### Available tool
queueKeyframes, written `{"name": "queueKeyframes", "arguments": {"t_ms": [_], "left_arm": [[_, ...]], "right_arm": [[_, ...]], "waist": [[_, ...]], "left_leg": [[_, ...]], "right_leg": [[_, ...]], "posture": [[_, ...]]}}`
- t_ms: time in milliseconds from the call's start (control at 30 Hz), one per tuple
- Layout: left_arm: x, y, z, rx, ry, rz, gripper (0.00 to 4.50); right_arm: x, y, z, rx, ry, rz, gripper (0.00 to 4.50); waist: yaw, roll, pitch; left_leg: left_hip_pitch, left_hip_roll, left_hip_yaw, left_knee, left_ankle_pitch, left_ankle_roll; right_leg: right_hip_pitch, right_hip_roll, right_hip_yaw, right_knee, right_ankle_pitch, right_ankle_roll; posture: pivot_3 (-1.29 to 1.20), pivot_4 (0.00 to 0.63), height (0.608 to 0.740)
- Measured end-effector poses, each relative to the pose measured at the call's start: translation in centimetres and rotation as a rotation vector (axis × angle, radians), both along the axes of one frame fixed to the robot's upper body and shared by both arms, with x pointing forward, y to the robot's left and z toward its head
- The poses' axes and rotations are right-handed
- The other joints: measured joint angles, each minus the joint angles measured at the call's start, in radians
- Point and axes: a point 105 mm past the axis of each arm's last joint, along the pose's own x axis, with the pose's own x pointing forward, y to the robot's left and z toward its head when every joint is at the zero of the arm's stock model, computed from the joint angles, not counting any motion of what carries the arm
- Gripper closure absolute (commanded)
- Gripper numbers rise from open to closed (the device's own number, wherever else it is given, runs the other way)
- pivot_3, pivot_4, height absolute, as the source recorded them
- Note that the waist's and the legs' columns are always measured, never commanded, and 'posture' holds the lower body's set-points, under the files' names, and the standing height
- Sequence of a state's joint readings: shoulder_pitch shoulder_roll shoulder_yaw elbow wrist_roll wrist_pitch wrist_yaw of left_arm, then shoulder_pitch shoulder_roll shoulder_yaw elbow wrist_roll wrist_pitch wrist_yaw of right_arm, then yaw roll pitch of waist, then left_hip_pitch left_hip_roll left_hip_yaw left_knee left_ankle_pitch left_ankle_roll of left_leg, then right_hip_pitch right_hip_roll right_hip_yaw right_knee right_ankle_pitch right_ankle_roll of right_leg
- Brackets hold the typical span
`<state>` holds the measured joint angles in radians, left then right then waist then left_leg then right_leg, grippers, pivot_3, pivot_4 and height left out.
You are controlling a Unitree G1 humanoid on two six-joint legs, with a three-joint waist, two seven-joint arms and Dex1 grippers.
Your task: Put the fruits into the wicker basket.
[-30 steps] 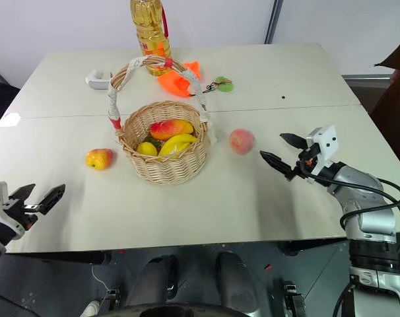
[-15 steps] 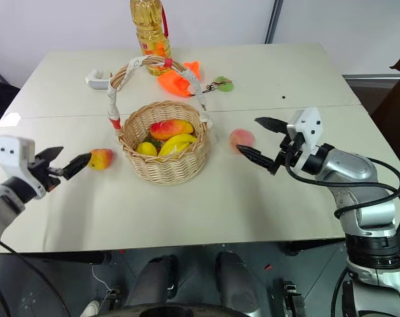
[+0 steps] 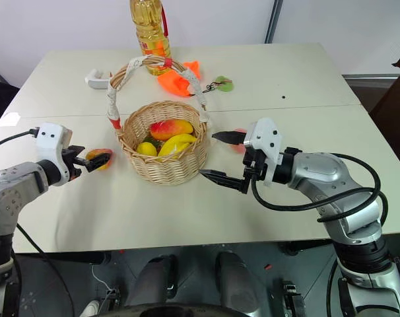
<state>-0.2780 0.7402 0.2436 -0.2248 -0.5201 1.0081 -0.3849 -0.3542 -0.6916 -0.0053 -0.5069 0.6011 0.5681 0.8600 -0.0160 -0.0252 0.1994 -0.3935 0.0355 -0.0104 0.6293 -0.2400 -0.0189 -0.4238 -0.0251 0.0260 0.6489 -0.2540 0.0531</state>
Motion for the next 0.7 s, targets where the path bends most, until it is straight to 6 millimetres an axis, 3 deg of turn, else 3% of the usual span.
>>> {"name": "queueKeyframes", "arguments": {"t_ms": [100, 200, 267, 433, 567, 633, 700], "left_arm": [[0.1, 0.1, -1.0, -0.001, 0.045, 0.017, 0.00], [0.2, 0.2, -1.5, -0.002, 0.063, 0.033, 0.86], [0.3, 0.4, -1.6, 0.003, 0.066, 0.048, 1.79], [0.0, 1.1, -1.4, 0.034, 0.052, 0.048, 1.79], [-2.3, 1.8, 0.0, 0.048, -0.010, -0.048, 1.79], [-3.5, 0.7, 1.7, 0.002, -0.067, -0.155, 1.79], [-5.1, -2.2, 4.7, -0.088, -0.153, -0.335, 1.79]], "right_arm": [[0.0, 0.0, 0.0, -0.003, -0.009, -0.002, 0.06], [0.0, 0.1, 0.0, -0.003, -0.010, -0.001, 0.00], [0.0, 0.2, -0.1, -0.005, -0.008, 0.004, 0.00], [0.0, 0.2, -0.2, -0.011, -0.012, 0.001, 0.00], [0.1, -0.1, -0.4, -0.024, -0.013, -0.010, 0.00], [0.3, -0.4, -0.4, -0.032, -0.016, -0.019, 0.00], [0.7, -1.1, -0.4, -0.045, -0.020, -0.039, 0.00]], "waist": [[0.000, 0.000, 0.000], [0.000, 0.000, 0.000], [0.000, 0.000, 0.000], [-0.002, 0.000, 0.000], [-0.004, -0.001, 0.000], [0.001, -0.001, 0.000], [0.008, -0.001, 0.000]], "left_leg": [[0.000, 0.000, 0.000, 0.000, 0.000, 0.000], [0.000, 0.000, 0.000, 0.000, 0.000, 0.000], [0.000, 0.000, 0.000, 0.000, 0.000, 0.000], [0.000, 0.000, 0.000, 0.000, 0.000, 0.000], [0.000, 0.001, 0.000, -0.001, 0.000, 0.000], [-0.001, 0.001, 0.000, -0.001, 0.000, 0.000], [-0.002, 0.001, 0.000, 0.002, 0.000, 0.000]], "right_leg": [[0.000, 0.000, 0.000, 0.000, 0.000, 0.000], [0.000, 0.000, 0.000, 0.000, 0.000, 0.000], [0.000, 0.000, 0.000, 0.000, 0.000, 0.000], [0.000, 0.000, 0.000, 0.000, 0.000, 0.001], [-0.002, -0.001, 0.000, 0.000, -0.001, -0.002], [-0.001, -0.002, 0.000, 0.000, -0.001, -0.002], [-0.001, -0.003, -0.002, 0.000, -0.001, -0.002]], "posture": [[0.00, 0.150, 0.740], [0.00, 0.150, 0.740], [0.00, 0.150, 0.740], [0.00, 0.150, 0.740], [0.00, 0.150, 0.740], [0.00, 0.150, 0.740], [0.00, 0.150, 0.740]]}}
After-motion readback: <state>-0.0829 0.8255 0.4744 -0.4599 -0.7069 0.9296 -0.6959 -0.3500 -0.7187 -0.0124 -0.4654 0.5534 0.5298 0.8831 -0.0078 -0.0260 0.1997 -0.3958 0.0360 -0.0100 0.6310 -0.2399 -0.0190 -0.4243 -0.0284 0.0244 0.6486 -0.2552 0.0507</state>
